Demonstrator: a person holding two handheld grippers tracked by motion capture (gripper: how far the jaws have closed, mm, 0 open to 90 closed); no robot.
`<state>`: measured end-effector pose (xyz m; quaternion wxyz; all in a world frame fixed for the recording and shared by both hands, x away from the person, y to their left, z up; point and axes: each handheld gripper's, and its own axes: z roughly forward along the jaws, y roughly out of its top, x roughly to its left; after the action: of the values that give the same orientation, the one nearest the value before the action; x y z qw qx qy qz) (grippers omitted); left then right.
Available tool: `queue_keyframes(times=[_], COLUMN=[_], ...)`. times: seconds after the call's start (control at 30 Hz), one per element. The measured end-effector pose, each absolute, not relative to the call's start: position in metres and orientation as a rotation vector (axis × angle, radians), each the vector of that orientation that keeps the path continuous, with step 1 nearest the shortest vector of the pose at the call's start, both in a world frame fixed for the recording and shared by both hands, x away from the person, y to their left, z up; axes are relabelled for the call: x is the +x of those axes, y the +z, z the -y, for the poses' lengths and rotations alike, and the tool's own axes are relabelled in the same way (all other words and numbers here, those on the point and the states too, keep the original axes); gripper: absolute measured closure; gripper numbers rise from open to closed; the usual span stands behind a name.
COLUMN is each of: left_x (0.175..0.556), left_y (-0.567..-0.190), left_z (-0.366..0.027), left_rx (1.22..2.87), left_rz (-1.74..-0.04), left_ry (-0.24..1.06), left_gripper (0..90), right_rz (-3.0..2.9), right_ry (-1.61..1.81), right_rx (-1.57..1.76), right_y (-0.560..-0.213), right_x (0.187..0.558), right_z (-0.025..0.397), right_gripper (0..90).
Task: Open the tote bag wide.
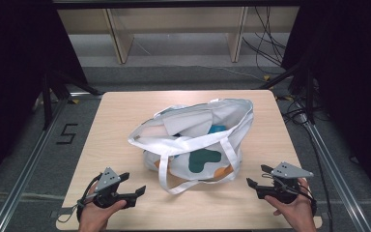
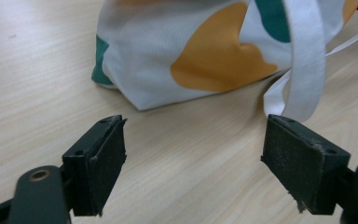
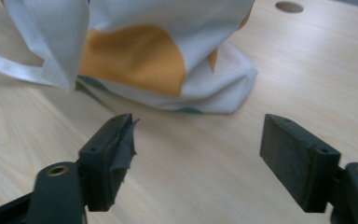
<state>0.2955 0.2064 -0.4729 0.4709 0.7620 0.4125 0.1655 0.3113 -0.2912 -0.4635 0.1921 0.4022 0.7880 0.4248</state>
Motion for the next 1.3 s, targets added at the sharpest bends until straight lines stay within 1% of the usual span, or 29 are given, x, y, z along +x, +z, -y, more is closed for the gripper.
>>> queue_keyframes(times=[0.03, 0.07, 0.13, 0.17, 0.2, 0.23, 0.3, 0.33, 0.37, 0.4, 0.43, 0.47, 0.53, 0.6, 0.63, 0.67, 0.73, 0.77, 0.83, 0.87, 1.0, 1.03, 1.07, 1.1, 1.13, 1.23, 1.27, 1.3], left_x=[0.295, 0.295, 0.295, 0.296, 0.297, 0.297, 0.298, 0.299, 0.3, 0.3, 0.3, 0.301, 0.302, 0.305, 0.305, 0.31, 0.313, 0.319, 0.322, 0.33, 0.347, 0.347, 0.356, 0.356, 0.365, 0.374, 0.379, 0.39], left_y=[-0.468, -0.468, -0.464, -0.463, -0.461, -0.46, -0.458, -0.456, -0.454, -0.451, -0.451, -0.447, -0.441, -0.436, -0.436, -0.43, -0.426, -0.419, -0.415, -0.406, -0.387, -0.387, -0.381, -0.381, -0.378, -0.378, -0.378, -0.377], left_z=[-0.206, -0.206, -0.205, -0.205, -0.204, -0.204, -0.203, -0.202, -0.202, -0.202, -0.202, -0.199, -0.197, -0.195, -0.195, -0.194, -0.194, -0.194, -0.193, -0.194, -0.192, -0.192, -0.19, -0.19, -0.188, -0.186, -0.185, -0.184], left_rx=[1.867, 1.867, 1.87, 1.872, 1.869, 1.876, 1.86, 1.859, 1.864, 1.879, 1.879, 1.899, 1.911, 1.911, 1.911, 1.897, 1.91, 1.889, 1.875, 1.863, 1.865, 1.865, 1.868, 1.868, 1.875, 1.878, 1.883, 1.873], left_rz=[-0.998, -0.998, -0.989, -0.975, -0.966, -0.966, -0.968, -0.96, -0.949, -0.943, -0.943, -0.927, -0.901, -0.868, -0.868, -0.843, -0.815, -0.808, -0.812, -0.802, -0.8, -0.8, -0.802, -0.802, -0.805, -0.819, -0.823, -0.85], left_ry=[0.414, 0.414, 0.424, 0.419, 0.417, 0.411, 0.395, 0.398, 0.401, 0.407, 0.407, 0.4, 0.406, 0.414, 0.414, 0.42, 0.439, 0.444, 0.451, 0.467, 0.507, 0.507, 0.52, 0.52, 0.516, 0.511, 0.507, 0.51], left_gripper=[22.3, 22.4, 23.6, 23.6, 25.4, 28.8, 31.6, 35.7, 40.6, 42.9, 45.9, 50.6, 59.8, 68.7, 72.7, 75.7, 81.8, 83.3, 84.7, 86.3, 87.5, 87.6, 87.7, 87.8, 87.8, 87.5, 87.5, 87.3], right_rz=[-2.223, -2.216, -2.209, -2.209, -2.22, -2.212, -2.211, -2.21, -2.205, -2.216, -2.227, -2.231, -2.237, -2.221, -2.221, -2.206, -2.211, -2.172, -2.172, -2.14, -2.1, -2.1, -2.092, -2.092, -2.107, -2.126, -2.126, -2.13], right_ry=[1.203, 1.209, 1.206, 1.206, 1.226, 1.231, 1.247, 1.246, 1.256, 1.259, 1.26, 1.262, 1.254, 1.259, 1.259, 1.275, 1.275, 1.302, 1.308, 1.329, 1.314, 1.314, 1.317, 1.317, 1.308, 1.297, 1.297, 1.278], right_rx=[1.076, 1.07, 0.999, 0.999, 1.059, 0.992, 0.985, 0.938, 0.964, 0.964, 0.953, 0.913, 0.836, 0.815, 0.815, 0.753, 0.749, 0.755, 0.721, 0.711, 0.656, 0.656, 0.631, 0.631, 0.616, 0.614, 0.614, 0.616], right_y=[-0.459, -0.457, -0.453, -0.453, -0.447, -0.446, -0.441, -0.438, -0.435, -0.433, -0.43, -0.428, -0.422, -0.414, -0.414, -0.405, -0.398, -0.388, -0.381, -0.367, -0.341, -0.341, -0.33, -0.33, -0.322, -0.316, -0.316, -0.315], right_x=[0.313, 0.313, 0.317, 0.317, 0.314, 0.317, 0.319, 0.321, 0.321, 0.321, 0.322, 0.323, 0.327, 0.327, 0.327, 0.331, 0.332, 0.334, 0.337, 0.341, 0.355, 0.355, 0.363, 0.363, 0.37, 0.382, 0.382, 0.39], right_z=[0.292, 0.292, 0.292, 0.292, 0.287, 0.288, 0.285, 0.286, 0.284, 0.283, 0.282, 0.28, 0.278, 0.275, 0.275, 0.274, 0.274, 0.272, 0.272, 0.269, 0.262, 0.262, 0.257, 0.257, 0.252, 0.246, 0.246, 0.242], right_gripper=[37.7, 37.9, 43.0, 43.0, 47.1, 49.7, 52.8, 55.2, 57.1, 59.1, 65.1, 67.9, 76.9, 82.8, 82.8, 86.5, 87.9, 89.8, 89.8, 90.0, 90.0, 90.0, 90.0, 90.0, 90.0, 90.0, 90.0, 90.0])
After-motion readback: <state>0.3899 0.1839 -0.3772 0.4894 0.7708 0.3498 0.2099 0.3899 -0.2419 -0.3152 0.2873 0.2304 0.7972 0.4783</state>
